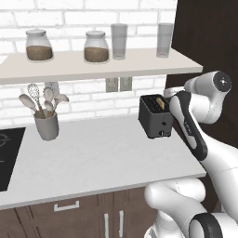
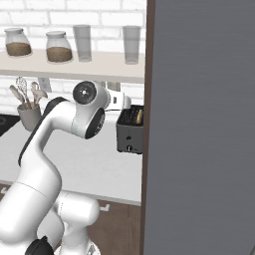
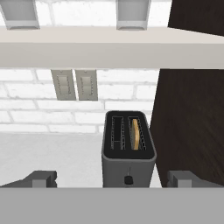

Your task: Start the toaster. Once the lever pops up, take the bread to the plate on the dining counter.

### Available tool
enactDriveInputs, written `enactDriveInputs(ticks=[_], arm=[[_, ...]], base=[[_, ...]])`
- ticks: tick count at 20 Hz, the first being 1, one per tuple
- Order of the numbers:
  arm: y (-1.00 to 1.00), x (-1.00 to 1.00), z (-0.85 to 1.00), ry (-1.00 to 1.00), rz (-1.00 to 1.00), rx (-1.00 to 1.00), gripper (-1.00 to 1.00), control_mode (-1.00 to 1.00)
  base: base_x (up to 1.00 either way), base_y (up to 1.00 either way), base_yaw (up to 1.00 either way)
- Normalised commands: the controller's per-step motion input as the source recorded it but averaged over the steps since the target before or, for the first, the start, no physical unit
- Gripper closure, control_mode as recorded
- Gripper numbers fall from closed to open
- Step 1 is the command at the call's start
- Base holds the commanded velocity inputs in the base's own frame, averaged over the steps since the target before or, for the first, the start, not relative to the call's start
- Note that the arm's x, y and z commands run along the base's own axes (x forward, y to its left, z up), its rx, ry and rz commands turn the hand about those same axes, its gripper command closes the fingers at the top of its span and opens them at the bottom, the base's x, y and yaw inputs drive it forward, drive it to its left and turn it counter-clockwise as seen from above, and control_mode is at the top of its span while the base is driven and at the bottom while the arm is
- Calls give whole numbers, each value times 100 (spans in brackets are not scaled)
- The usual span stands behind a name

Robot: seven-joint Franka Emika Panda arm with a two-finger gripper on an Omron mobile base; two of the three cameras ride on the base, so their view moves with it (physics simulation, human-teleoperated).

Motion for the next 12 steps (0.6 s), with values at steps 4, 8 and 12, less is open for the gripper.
enactDriveInputs(ticks=[4, 8, 12], arm=[[0, 0, 0, 0, 0, 0, -100, -100], [0, 0, 0, 0, 0, 0, -100, -100], [0, 0, 0, 0, 0, 0, -100, -100]], base=[[0, 0, 0], [0, 0, 0], [0, 0, 0]])
